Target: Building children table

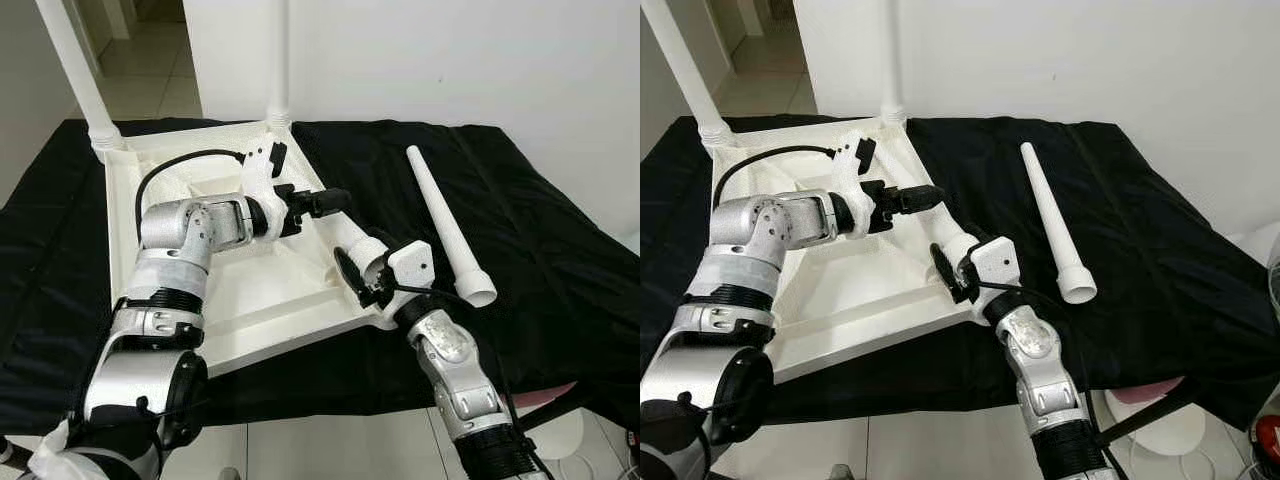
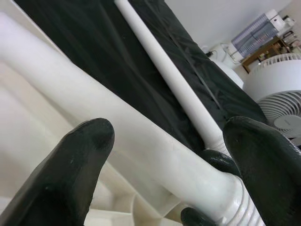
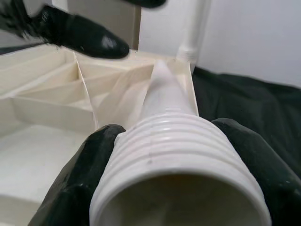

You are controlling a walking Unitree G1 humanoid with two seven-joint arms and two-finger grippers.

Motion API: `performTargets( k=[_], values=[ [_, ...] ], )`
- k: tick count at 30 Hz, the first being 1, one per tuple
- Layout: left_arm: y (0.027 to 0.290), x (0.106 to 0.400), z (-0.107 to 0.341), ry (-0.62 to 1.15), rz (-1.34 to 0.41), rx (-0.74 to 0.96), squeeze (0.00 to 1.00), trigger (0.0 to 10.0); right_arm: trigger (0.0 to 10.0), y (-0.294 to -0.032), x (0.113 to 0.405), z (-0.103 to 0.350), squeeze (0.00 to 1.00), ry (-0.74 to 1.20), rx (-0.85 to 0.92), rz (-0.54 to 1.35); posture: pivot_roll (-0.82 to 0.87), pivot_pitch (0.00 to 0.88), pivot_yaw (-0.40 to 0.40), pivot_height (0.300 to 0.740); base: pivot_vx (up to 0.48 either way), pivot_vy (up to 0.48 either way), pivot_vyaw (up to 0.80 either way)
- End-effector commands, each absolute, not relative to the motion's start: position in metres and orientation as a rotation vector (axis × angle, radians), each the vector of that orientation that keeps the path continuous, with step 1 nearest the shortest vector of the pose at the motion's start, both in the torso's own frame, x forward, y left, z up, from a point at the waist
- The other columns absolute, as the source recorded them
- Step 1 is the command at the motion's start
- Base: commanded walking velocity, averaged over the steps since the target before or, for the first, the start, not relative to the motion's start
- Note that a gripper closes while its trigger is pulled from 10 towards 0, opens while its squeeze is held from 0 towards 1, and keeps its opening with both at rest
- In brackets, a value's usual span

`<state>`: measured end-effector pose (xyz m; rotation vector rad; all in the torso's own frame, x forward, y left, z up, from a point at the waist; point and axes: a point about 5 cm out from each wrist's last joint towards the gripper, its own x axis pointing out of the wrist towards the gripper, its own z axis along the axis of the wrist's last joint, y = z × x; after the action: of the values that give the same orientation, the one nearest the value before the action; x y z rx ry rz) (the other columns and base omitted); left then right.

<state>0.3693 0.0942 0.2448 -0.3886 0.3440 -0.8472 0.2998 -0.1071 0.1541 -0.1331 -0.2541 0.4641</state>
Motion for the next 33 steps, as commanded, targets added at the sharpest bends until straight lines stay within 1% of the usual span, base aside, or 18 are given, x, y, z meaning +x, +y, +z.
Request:
performTargets(
  k=[1,6,13,15,16,19,20,25,27,31,32,33],
  values=[
    [0.091,0.369,0.244,0.374,-0.859,-0.374,0.00,10.0,10.0,-0.114,0.301,0.144,0.00,-0.174,-0.134,0.406,0.01,0.029,-0.013,0.740,0.000,0.000,0.00],
    [0.090,0.367,0.237,0.399,-0.844,-0.320,0.00,10.0,10.0,-0.117,0.305,0.135,0.00,-0.062,-0.091,0.358,0.01,0.036,-0.015,0.740,0.000,0.000,0.00],
    [0.090,0.367,0.236,0.403,-0.840,-0.319,0.00,10.0,10.0,-0.114,0.304,0.134,0.00,-0.040,-0.077,0.358,0.01,0.050,-0.020,0.740,0.000,0.000,0.00],
    [0.090,0.367,0.236,0.404,-0.837,-0.316,0.00,10.0,10.0,-0.112,0.302,0.135,0.00,-0.035,-0.037,0.378,0.02,0.053,-0.018,0.740,0.000,0.000,0.00],
    [0.091,0.367,0.236,0.405,-0.835,-0.314,0.00,10.0,1.1,-0.112,0.302,0.135,0.00,-0.029,-0.019,0.377,0.02,0.053,-0.018,0.740,0.000,0.000,0.00],
    [0.091,0.367,0.235,0.406,-0.834,-0.313,0.00,10.0,1.1,-0.113,0.301,0.135,0.00,-0.021,-0.008,0.376,0.02,0.053,-0.018,0.740,0.000,0.000,0.00],
    [0.091,0.367,0.236,0.407,-0.832,-0.312,0.00,10.0,0.0,-0.115,0.302,0.134,0.00,0.012,0.028,0.356,0.02,0.057,-0.018,0.740,0.000,0.000,0.00],
    [0.092,0.368,0.236,0.406,-0.831,-0.311,0.00,10.0,0.0,-0.116,0.302,0.133,0.00,0.032,0.058,0.348,0.02,0.057,-0.018,0.740,0.000,0.000,0.00],
    [0.093,0.368,0.238,0.402,-0.831,-0.308,0.00,10.0,0.0,-0.116,0.302,0.133,0.00,0.055,0.099,0.339,0.02,0.063,-0.017,0.740,0.000,0.000,0.00],
    [0.093,0.368,0.238,0.400,-0.830,-0.309,0.00,10.0,0.0,-0.116,0.302,0.132,0.00,0.063,0.101,0.334,0.02,0.063,-0.017,0.740,0.000,0.000,0.00],
    [0.093,0.368,0.239,0.399,-0.830,-0.308,0.00,10.0,2.5,-0.115,0.301,0.133,0.00,0.062,0.098,0.333,0.02,0.063,-0.017,0.740,0.000,0.000,0.00],
    [0.093,0.368,0.239,0.399,-0.830,-0.308,0.00,10.0,2.5,-0.115,0.301,0.133,0.00,0.062,0.098,0.333,0.02,0.063,-0.017,0.740,0.000,0.000,0.00]
  ],
)
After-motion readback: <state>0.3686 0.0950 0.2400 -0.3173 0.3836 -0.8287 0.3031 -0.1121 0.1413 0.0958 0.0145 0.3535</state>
